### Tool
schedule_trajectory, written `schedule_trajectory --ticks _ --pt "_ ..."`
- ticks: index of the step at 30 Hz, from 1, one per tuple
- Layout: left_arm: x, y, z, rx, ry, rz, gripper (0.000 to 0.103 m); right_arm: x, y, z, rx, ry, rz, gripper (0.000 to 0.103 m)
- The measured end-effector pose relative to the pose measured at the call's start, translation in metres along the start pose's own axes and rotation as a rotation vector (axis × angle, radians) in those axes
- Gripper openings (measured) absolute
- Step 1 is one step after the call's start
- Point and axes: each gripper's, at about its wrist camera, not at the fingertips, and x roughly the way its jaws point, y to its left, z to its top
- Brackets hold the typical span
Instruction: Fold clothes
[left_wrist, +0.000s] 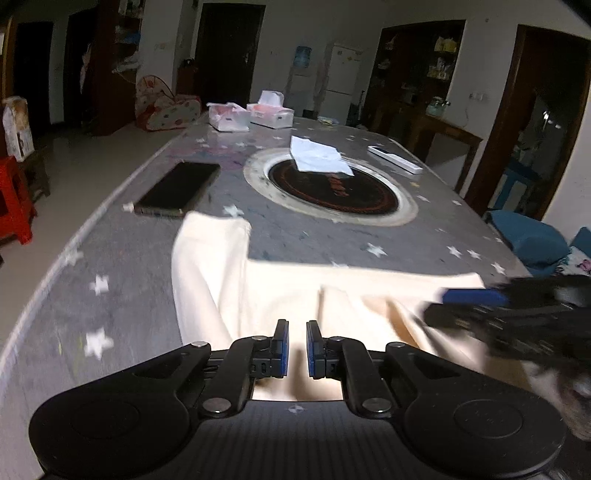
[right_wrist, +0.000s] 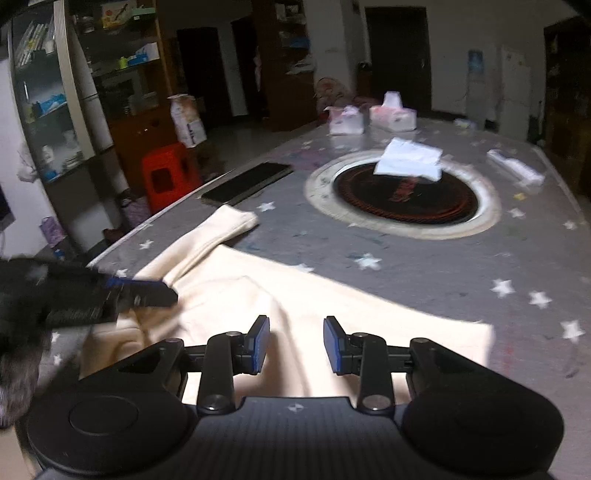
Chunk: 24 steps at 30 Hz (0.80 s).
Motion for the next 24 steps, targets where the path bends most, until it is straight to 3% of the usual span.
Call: schedule_trajectory --ticks 4,6,8,14,24 --pt "-0.003 0.001 -0.011 -0.001 0.018 -0.003 0.011 0.017 0.007 -0.003 -0.01 0.043 -0.003 0.029" --pt "-0.002 0.002 -0.014 0.001 0.025 0.001 0.011 0.024 0.01 -0.006 -0.018 0.063 -0.013 0.01" --pt "-0.001 0.003 -0.015 0.005 0.029 0.004 0.011 0.019 0.013 -0.009 -0.028 0.051 -0.03 0.005" --pt "0.001 0.002 -0.021 0.014 0.032 0.008 0.013 -0.024 0.014 -0.014 -0.054 -0.051 -0.112 0.004" --pt "-0.008 -0.005 -0.027 0.048 0.024 0.006 0.019 -0.118 -0.016 -0.044 0.049 -0.198 -0.289 0.004"
